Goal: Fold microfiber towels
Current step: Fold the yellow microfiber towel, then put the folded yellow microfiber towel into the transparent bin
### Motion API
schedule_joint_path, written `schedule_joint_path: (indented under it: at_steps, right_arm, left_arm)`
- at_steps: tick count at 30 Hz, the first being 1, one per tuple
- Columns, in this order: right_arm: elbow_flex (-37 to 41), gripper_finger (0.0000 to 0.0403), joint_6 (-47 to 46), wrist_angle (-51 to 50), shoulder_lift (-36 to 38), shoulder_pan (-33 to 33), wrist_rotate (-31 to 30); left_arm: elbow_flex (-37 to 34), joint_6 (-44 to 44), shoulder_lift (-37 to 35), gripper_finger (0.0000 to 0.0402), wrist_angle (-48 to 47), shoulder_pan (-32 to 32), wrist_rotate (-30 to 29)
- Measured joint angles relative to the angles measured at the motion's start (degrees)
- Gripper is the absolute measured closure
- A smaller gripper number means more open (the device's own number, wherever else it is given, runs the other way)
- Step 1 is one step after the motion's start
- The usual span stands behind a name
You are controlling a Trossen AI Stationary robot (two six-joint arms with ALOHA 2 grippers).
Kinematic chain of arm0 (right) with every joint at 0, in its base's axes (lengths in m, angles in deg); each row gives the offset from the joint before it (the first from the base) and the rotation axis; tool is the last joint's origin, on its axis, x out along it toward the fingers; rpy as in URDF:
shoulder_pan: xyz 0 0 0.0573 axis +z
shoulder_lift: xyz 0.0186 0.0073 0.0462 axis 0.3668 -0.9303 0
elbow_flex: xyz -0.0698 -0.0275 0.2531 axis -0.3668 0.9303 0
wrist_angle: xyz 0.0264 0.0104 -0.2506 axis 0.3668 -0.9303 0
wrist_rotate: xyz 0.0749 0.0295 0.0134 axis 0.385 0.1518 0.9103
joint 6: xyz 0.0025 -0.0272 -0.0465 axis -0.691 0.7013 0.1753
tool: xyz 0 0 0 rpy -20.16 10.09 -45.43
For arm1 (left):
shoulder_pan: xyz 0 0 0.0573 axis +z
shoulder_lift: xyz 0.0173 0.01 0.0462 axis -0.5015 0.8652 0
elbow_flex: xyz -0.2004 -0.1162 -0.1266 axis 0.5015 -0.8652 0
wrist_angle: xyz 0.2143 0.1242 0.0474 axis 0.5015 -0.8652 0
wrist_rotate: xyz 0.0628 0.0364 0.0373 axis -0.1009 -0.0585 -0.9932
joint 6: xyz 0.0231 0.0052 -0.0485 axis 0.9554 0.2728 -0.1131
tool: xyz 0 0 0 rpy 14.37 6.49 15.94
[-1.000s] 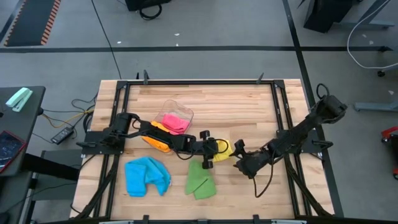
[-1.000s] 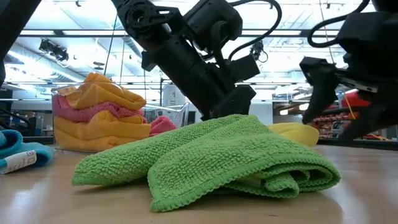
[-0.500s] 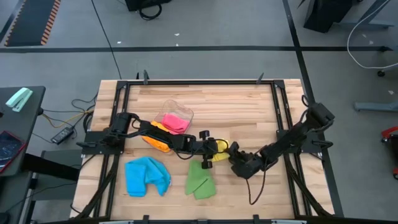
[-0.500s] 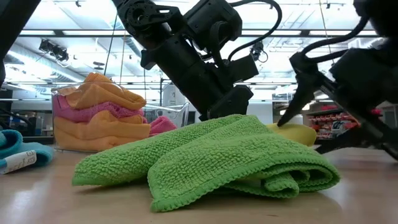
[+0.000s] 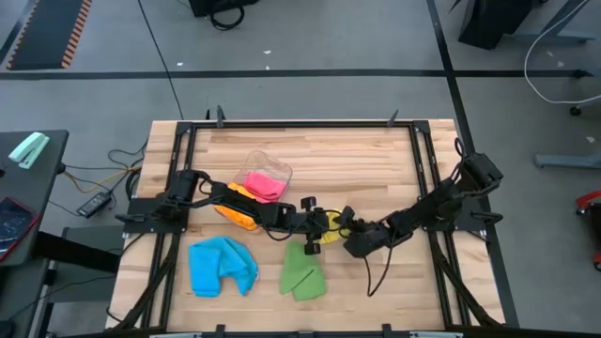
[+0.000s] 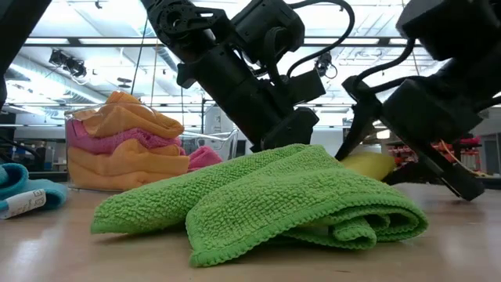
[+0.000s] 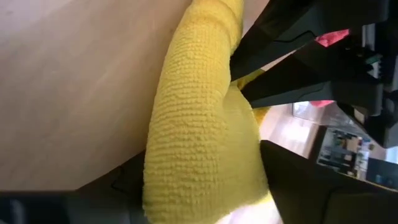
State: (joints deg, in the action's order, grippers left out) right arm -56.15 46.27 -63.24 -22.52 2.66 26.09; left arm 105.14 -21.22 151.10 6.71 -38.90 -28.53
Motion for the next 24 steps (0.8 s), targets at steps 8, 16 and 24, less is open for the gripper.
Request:
schedule_joint_path:
  at_steps: [8,16,24]
  right_arm:
    - [0.0,0.0269,-4.3,2.4,-0.2,-0.5,1.3]
    - [0.2,0.0374,-19.7,0.9,1.5,-0.5,1.6]
    - [0.1,0.0373,-32.5,-3.1,8.1,-1.1,-0.1]
  left_arm:
    - [-0.2,1.7,-1.7,0.0295,-1.6,-0.5,0.0]
    - [-0.1,7.2,-9.2,0.0294,-3.6,-4.7,-1.1]
    - [-0.2,8.1,-9.7,0.0216,-3.6,-7.7,-13.8]
